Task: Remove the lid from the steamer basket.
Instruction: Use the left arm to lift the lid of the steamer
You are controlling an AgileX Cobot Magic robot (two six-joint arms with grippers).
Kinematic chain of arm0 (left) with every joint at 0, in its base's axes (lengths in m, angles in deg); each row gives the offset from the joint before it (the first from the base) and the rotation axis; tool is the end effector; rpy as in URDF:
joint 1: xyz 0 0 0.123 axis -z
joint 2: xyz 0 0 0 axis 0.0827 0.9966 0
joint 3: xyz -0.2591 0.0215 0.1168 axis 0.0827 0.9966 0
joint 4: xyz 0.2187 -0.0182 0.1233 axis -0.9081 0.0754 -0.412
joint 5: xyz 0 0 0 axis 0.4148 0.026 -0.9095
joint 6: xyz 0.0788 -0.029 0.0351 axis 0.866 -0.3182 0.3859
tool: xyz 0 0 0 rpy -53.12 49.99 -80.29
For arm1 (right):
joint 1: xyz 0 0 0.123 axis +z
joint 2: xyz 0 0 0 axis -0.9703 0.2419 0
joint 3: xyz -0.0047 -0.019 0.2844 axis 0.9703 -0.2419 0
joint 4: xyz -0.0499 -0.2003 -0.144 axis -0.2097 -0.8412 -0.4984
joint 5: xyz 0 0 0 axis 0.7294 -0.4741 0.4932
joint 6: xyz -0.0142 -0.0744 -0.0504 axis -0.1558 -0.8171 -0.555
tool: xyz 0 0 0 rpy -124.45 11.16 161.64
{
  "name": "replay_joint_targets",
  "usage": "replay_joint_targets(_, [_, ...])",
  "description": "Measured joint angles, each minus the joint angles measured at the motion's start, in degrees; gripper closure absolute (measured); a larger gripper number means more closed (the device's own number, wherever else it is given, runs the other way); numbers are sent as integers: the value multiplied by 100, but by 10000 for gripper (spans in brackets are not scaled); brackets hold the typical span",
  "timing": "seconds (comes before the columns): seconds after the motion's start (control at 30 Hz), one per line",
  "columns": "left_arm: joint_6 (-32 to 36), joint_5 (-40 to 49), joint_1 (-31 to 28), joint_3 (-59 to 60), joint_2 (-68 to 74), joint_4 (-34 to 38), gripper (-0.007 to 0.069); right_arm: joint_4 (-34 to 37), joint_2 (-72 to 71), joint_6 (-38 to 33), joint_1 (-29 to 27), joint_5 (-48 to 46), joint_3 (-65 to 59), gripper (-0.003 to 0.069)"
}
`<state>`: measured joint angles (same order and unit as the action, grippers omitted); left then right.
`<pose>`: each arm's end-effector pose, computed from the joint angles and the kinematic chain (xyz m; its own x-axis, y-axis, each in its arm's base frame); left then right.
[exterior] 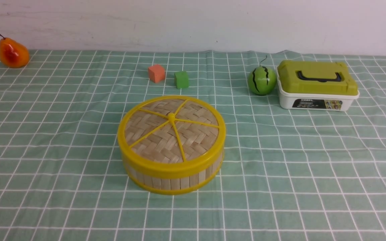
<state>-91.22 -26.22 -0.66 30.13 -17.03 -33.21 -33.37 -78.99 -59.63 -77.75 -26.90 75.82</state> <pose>0.0450 0.0119 0.2573 0.0455 -0.9834 0.1756 0.3244 -0.1517 -0.9337 0.0519 -0.0009 0.1731 -0.2938 0.1597 -0.9424 0.0674 0.9869 0.1463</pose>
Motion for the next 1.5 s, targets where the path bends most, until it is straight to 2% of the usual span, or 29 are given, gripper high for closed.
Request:
replay_joint_targets(0.1, [1481,-78,0,-819,229,-335,613,0,0,0,0,0,0,418])
replay_joint_targets(0.17, [2318,428,0,-1292,766,-354,637,0,0,0,0,0,0,418])
replay_joint_targets(0.2, [2474,510,0,-1389,833,-347,637,0,0,0,0,0,0,418])
replay_joint_targets(0.23, [3005,1322,0,-1713,1474,-343,637,0,0,0,0,0,0,418])
replay_joint_targets(0.3, [3441,2478,0,-2154,2345,-447,637,0,0,0,0,0,0,418])
replay_joint_targets(0.37, [3744,3929,0,-2683,3423,-872,637,0,0,0,0,0,0,418])
replay_joint_targets(0.4, [3773,4228,0,-2744,3647,-993,637,0,0,0,0,0,0,418])
replay_joint_targets(0.43, [3857,5367,0,-3291,4426,-1446,637,0,0,0,0,0,0,418])
replay_joint_targets(0.47, [3874,5496,0,-3442,4647,-1579,637,0,0,0,0,0,0,418])
replay_joint_targets(0.5, [3911,6381,0,-3976,5498,-2068,637,0,0,0,0,0,0,418])
replay_joint_targets(0.57, [3918,6999,0,-4716,6419,-2489,637,0,0,0,0,0,0,418])
replay_joint_targets(0.7, [3879,7417,78,-6136,7688,-2740,637,0,0,0,0,0,0,418])
replay_joint_targets(0.77, [3801,7532,189,-6488,8019,-2846,637,0,0,0,0,0,0,418])
replay_joint_targets(0.87, [3325,8096,840,-7822,9045,-3638,637,0,0,0,0,0,0,418])
replay_joint_targets(0.93, [3158,8196,1079,-8291,9354,-3964,637,0,0,0,0,0,0,418])
replay_joint_targets(1.0, [2744,8256,1774,-9355,10316,-4926,637,0,0,0,0,0,0,418])
replay_joint_targets(1.2, [2450,8269,2571,-11132,11771,-5806,637,0,0,0,0,0,0,418])
replay_joint_targets(1.33, [2358,8269,2786,-11812,12358,-6336,612,0,0,0,0,0,0,418])
replay_joint_targets(1.5, [2279,8298,2792,-11890,12563,-6602,522,0,0,0,0,0,0,418])
